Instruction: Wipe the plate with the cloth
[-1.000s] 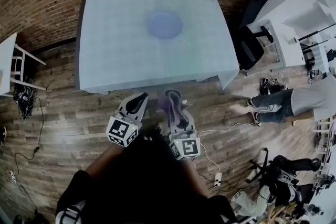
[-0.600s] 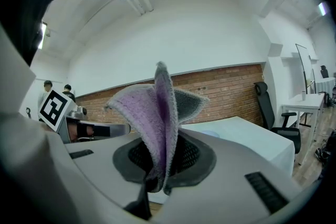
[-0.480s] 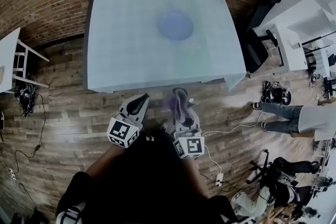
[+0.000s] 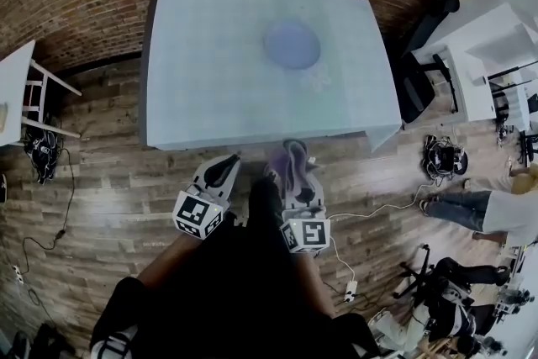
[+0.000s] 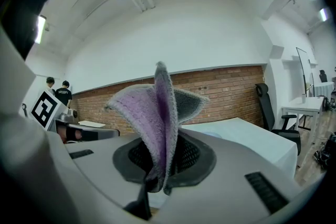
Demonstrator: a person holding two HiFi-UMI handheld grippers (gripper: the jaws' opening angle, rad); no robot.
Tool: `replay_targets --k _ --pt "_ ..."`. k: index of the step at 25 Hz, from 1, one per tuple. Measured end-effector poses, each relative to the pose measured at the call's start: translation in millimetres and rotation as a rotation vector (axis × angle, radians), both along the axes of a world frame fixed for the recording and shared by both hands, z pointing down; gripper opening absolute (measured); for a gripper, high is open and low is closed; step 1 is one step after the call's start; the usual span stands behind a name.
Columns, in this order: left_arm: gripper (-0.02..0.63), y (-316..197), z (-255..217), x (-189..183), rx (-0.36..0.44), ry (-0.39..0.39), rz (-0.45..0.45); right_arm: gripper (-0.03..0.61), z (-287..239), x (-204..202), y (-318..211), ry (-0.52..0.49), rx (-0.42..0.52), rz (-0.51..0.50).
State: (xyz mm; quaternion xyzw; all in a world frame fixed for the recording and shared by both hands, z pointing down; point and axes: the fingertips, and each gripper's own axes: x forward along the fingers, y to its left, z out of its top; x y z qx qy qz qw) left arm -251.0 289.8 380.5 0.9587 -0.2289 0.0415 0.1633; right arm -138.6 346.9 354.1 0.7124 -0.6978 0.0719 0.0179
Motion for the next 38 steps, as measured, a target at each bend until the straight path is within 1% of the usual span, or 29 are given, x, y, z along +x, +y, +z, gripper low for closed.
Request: replay_targets --k 5,13,24,27,33,36,38 --pt "0.045 -23.3 7.3 8.5 -0.008 -0.009 -0.03 0.06 5.3 8.4 -23.9 -0.004 0.002 -0.029" --pt "0.046 -67.8 8.2 64.1 -0.01 -0.03 -0.043 0.06 10.6 61.8 -68.3 -0.028 0.003 -0.051" --pt "0.046 -137.7 15.7 174.9 -0.043 -0.067 -0.103 0.06 17.5 175.2 -132.5 -0.045 -0.031 -0.111" --pt "0.046 -149.9 18.6 198.1 -0.052 -0.085 -0.124 0.06 22.9 202.7 -148.4 -0.061 -0.041 -0.135" --pt "0.046 -168.5 26.6 228.0 -0.063 -0.127 -0.184 0.06 38.1 242.2 -171.9 -0.072 -0.093 -0.197" --pt "0.046 -173.8 38.3 236.1 -0.104 -0.154 -0.197 0.06 38.6 257.4 -179.1 -0.091 -0.069 -0.194" --pt "0.046 -178.1 44.4 237.4 -0.132 -0.157 -0.206 0.06 41.3 261.2 -182.4 -0.101 -0.067 -0.198"
